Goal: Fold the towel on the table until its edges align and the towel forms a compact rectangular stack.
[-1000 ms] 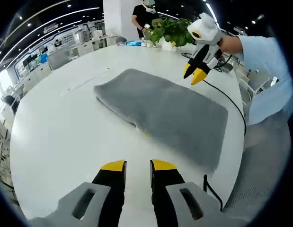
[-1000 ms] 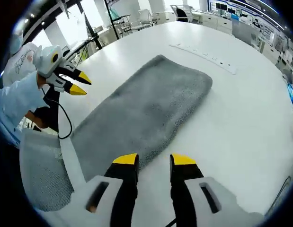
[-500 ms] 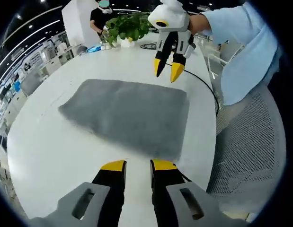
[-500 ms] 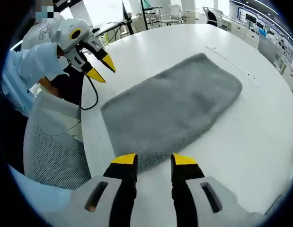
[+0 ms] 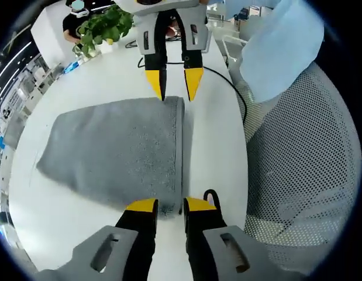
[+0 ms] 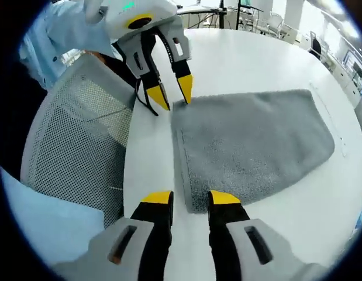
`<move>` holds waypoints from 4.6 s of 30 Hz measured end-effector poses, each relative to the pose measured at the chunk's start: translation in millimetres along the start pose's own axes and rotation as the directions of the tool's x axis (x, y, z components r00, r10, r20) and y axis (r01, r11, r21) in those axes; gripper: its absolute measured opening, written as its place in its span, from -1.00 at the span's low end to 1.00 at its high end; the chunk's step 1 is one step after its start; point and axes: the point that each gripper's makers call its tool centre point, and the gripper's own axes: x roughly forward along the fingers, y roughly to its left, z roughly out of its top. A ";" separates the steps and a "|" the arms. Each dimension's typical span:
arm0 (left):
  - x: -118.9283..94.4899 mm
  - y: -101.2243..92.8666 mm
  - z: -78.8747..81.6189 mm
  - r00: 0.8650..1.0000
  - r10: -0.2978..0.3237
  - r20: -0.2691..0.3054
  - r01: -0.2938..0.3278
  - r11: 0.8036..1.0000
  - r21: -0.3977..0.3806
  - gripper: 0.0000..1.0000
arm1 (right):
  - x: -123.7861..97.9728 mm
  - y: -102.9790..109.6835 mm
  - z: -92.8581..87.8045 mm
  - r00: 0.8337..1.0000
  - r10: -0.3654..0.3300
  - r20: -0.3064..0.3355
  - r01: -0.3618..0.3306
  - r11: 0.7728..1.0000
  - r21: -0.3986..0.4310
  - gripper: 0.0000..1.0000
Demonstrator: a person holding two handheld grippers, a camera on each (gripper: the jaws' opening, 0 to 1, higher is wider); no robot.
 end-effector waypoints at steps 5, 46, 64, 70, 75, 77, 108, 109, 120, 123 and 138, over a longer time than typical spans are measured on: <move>6.8 -2.8 -10.1 0.998 -0.009 -0.058 0.011 0.999 0.030 -0.63 | 11.1 -3.6 -6.4 0.999 -0.006 -0.035 0.004 0.999 -0.052 -0.53; 14.8 -8.1 -13.2 0.984 -0.147 -0.097 0.144 0.989 -0.028 -0.52 | 11.6 -28.4 -6.6 0.992 0.100 -0.071 -0.091 0.988 0.125 -0.91; 19.7 -6.1 -5.9 0.990 -0.115 -0.084 0.113 0.993 -0.029 -0.48 | 3.9 -37.5 -2.1 0.991 0.119 -0.056 -0.102 0.963 0.250 -0.91; 22.7 1.4 -6.3 0.994 -0.077 -0.076 0.077 0.997 -0.006 -0.62 | 4.6 -38.6 -2.0 0.991 0.119 -0.058 -0.100 0.963 0.251 -0.91; 24.8 4.9 -6.2 0.997 -0.034 -0.065 0.038 0.998 0.048 -0.67 | 4.9 -38.7 -2.6 0.991 0.116 -0.060 -0.098 0.963 0.253 -0.91; 22.9 2.8 -6.3 0.998 -0.026 -0.057 0.029 0.998 0.049 -0.68 | 5.1 -38.9 -2.8 0.991 0.115 -0.060 -0.097 0.962 0.254 -0.91; -9.5 3.8 2.3 0.977 -0.213 0.004 0.211 0.965 -0.154 -0.88 | -9.7 -28.0 4.0 0.989 0.144 -0.018 -0.135 0.959 0.249 -0.92; -11.2 2.1 2.8 0.976 -0.219 0.003 0.217 0.964 -0.153 -0.88 | -10.2 -25.5 4.0 0.989 0.149 -0.019 -0.140 0.960 0.242 -0.92; -32.4 -27.9 9.6 0.957 -0.288 -0.008 0.287 0.954 -0.090 -0.88 | -25.6 8.2 7.9 0.983 0.182 -0.027 -0.173 0.965 0.198 -0.91; -41.8 -39.6 14.3 0.954 -0.301 -0.009 0.300 0.951 -0.075 -0.88 | -31.6 19.1 9.8 0.981 0.193 -0.024 -0.185 0.964 0.191 -0.91; -82.5 -82.4 25.5 0.933 -0.360 -0.003 0.359 0.933 -0.010 -0.87 | -61.0 80.8 20.2 0.969 0.246 -0.006 -0.243 0.960 0.137 -0.91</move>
